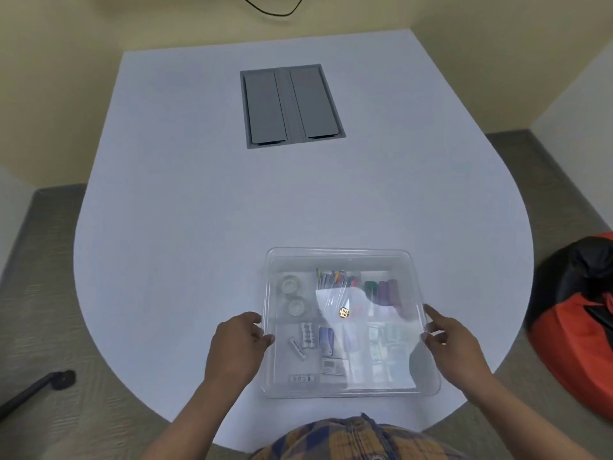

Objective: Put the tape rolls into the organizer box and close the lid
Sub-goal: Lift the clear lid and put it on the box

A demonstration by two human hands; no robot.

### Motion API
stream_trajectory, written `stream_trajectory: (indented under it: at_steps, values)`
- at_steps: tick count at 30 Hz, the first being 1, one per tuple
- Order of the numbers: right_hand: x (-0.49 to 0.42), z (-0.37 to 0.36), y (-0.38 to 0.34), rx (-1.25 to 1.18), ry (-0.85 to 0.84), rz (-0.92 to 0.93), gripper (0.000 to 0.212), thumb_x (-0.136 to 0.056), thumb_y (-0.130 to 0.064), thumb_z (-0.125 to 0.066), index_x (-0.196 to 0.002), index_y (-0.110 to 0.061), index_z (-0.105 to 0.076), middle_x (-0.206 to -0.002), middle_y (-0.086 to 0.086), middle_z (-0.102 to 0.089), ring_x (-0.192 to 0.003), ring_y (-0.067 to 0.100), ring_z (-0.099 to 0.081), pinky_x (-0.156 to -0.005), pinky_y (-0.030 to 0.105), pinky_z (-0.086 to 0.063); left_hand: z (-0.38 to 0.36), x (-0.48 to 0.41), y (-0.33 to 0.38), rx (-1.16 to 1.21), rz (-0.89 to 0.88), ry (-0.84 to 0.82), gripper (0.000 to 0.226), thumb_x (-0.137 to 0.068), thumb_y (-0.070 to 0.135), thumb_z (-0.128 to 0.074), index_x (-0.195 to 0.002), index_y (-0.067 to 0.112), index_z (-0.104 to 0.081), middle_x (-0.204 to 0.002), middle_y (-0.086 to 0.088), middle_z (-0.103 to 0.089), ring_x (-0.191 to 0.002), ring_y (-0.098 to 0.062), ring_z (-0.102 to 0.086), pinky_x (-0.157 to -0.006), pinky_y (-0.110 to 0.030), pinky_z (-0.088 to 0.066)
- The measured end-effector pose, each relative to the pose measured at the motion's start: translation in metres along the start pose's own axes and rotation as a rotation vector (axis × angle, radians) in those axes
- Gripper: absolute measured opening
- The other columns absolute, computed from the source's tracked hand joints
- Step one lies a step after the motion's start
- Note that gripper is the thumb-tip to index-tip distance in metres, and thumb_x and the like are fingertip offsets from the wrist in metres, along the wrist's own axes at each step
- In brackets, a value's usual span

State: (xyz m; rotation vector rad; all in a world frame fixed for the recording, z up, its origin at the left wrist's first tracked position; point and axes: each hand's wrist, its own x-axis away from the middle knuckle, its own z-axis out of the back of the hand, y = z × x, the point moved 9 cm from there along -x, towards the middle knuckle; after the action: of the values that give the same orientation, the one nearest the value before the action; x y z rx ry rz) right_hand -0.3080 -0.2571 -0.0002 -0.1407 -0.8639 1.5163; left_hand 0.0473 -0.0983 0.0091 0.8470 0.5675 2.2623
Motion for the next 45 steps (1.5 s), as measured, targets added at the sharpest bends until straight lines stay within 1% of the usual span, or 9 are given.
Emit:
stream_trajectory:
  at_steps: [15, 19, 23, 27, 32, 35, 38, 42, 45]
  values:
    - [-0.012, -0.015, 0.02, -0.099, 0.005, -0.112, 0.048, -0.09, -0.008, -0.058, -0.132, -0.03, -0.054, -0.099, -0.006, -0.062, -0.086, 0.012, -0.063, -0.065, 0.023, -0.043, -0.022, -0.006, -0.019, -0.04, 0.034, -0.048, 0.039, -0.081, 0.021, -0.074, -0.118, 0.018, -0.062, -0.096, 0.007, -0.065, -0.082, -0.013, -0.065, -0.079, -0.033, -0.053]
    - [-0.012, -0.022, 0.028, -0.168, -0.03, -0.172, 0.034, -0.092, -0.008, -0.054, -0.12, -0.024, -0.063, -0.103, -0.001, -0.068, -0.092, 0.016, -0.064, -0.074, 0.031, -0.047, -0.028, -0.011, -0.033, 0.144, 0.121, -0.093, 0.029, -0.079, 0.013, -0.075, -0.106, 0.014, -0.067, -0.087, 0.002, -0.068, -0.078, -0.012, -0.065, -0.071, -0.028, -0.051]
    - [-0.012, -0.028, 0.042, -0.313, -0.06, -0.26, 0.016, -0.092, -0.005, -0.054, -0.096, -0.002, -0.07, -0.081, 0.011, -0.065, -0.073, 0.023, -0.056, -0.069, 0.035, -0.043, -0.04, -0.009, -0.044, 0.459, 0.234, -0.191, 0.012, -0.081, 0.001, -0.071, -0.087, 0.011, -0.072, -0.083, -0.012, -0.07, -0.075, -0.026, -0.063, -0.086, -0.046, -0.054]
    - [-0.016, -0.03, 0.046, -0.397, -0.12, -0.324, 0.013, -0.091, 0.0, -0.056, -0.09, 0.001, -0.069, -0.076, 0.013, -0.061, -0.072, 0.026, -0.056, -0.07, 0.038, -0.046, -0.046, -0.012, -0.049, 0.614, 0.302, -0.248, 0.013, -0.081, -0.004, -0.07, -0.091, 0.004, -0.071, -0.089, -0.019, -0.068, -0.081, -0.028, -0.063, -0.082, -0.039, -0.054]
    - [-0.025, -0.022, 0.035, -0.262, -0.289, -0.372, 0.016, -0.085, 0.001, -0.063, -0.1, -0.003, -0.068, -0.085, 0.012, -0.066, -0.077, 0.023, -0.063, -0.077, 0.042, -0.058, -0.041, -0.024, -0.045, 0.399, 0.226, -0.27, 0.037, -0.075, 0.002, -0.078, -0.11, 0.006, -0.064, -0.088, -0.009, -0.069, -0.07, -0.016, -0.063, -0.065, -0.028, -0.048]
    - [-0.038, -0.006, 0.009, 0.149, -0.296, -0.164, 0.056, -0.078, -0.016, -0.077, -0.129, -0.011, -0.053, -0.12, 0.009, -0.061, -0.105, 0.024, -0.06, -0.09, 0.038, -0.05, -0.03, -0.035, -0.028, -0.02, 0.058, -0.245, 0.08, -0.07, 0.024, -0.084, -0.138, 0.02, -0.041, -0.125, -0.003, -0.057, -0.105, -0.02, -0.06, -0.081, -0.033, -0.05]
    - [-0.047, 0.002, -0.036, 0.321, -0.216, 0.113, 0.091, -0.069, -0.031, -0.083, -0.145, -0.017, -0.034, -0.147, 0.005, -0.041, -0.133, 0.025, -0.043, -0.104, 0.037, -0.041, -0.022, -0.042, 0.005, -0.26, -0.19, -0.205, 0.11, -0.064, 0.044, -0.084, -0.15, 0.026, -0.019, -0.157, 0.004, -0.025, -0.135, -0.016, -0.039, -0.102, -0.037, -0.043]
    - [-0.058, -0.009, -0.065, 0.576, -0.241, 0.309, 0.122, -0.062, -0.044, -0.083, -0.153, -0.016, -0.007, -0.163, 0.001, -0.004, -0.148, 0.018, -0.011, -0.114, 0.038, -0.03, -0.034, -0.05, 0.033, -0.54, -0.4, -0.314, 0.135, -0.055, 0.05, -0.087, -0.152, 0.026, 0.004, -0.16, 0.01, 0.016, -0.147, -0.01, -0.007, -0.109, -0.035, -0.036]
    - [-0.066, -0.022, -0.067, 0.806, -0.321, 0.342, 0.137, -0.061, -0.053, -0.083, -0.151, -0.009, 0.01, -0.161, 0.005, 0.016, -0.149, 0.02, 0.008, -0.117, 0.037, -0.025, -0.043, -0.057, 0.04, -0.738, -0.435, -0.361, 0.143, -0.053, 0.049, -0.088, -0.151, 0.018, 0.011, -0.159, 0.003, 0.023, -0.148, -0.014, 0.004, -0.111, -0.036, -0.033]
